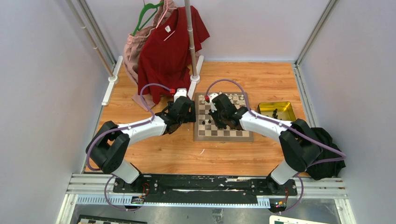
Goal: Set up the chess pieces on the board
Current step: Place the chess piece on the chessboard.
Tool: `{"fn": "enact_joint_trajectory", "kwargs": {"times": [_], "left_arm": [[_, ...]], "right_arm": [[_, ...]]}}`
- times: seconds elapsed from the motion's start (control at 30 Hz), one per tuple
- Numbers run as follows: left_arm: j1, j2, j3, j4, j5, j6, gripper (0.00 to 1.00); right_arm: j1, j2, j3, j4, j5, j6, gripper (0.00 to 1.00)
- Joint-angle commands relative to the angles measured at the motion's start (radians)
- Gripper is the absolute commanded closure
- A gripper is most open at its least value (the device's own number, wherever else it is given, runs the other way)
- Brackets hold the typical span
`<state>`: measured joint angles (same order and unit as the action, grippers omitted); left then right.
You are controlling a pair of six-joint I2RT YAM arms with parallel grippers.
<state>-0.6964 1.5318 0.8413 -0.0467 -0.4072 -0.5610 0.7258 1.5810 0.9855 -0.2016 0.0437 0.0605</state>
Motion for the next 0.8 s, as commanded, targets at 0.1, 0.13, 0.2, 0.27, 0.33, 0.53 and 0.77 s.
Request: {"fn": "enact_joint_trajectory", "kwargs": {"times": [0.1,0.13,0.2,0.27,0.33,0.53,0.77], "left_arm": [[-0.006,0.0,0.009,0.024,-0.017,-0.007,0.19],[-0.006,-0.003,0.006,0.024,-0.019,-0.008,0.19],[-0.006,-0.008,-0.001,0.025,-0.022,-0.008,0.18],[-0.006,-0.013,-0.007,0.025,-0.026,-0.005,0.18],[-0.006,-0.02,-0.011,0.024,-0.03,-0.004,0.18],[-0.006,-0.031,-0.021,0.021,-0.037,0.0,0.18],[-0.005,-0.04,-0.033,0.025,-0.044,0.003,0.18]], "right_arm": [[0.033,-0.009,0.003,0.002,-0.007,0.021,0.99],[0.034,-0.008,0.003,0.002,-0.007,0.022,0.99],[0.039,-0.006,0.003,0.001,-0.005,0.024,0.99],[0.044,-0.003,0.004,0.002,-0.004,0.024,0.99],[0.048,-0.001,0.007,0.002,-0.003,0.025,0.99],[0.055,0.01,0.009,0.002,0.001,0.027,0.99],[0.057,0.028,0.01,0.013,0.0,0.028,0.98]]}}
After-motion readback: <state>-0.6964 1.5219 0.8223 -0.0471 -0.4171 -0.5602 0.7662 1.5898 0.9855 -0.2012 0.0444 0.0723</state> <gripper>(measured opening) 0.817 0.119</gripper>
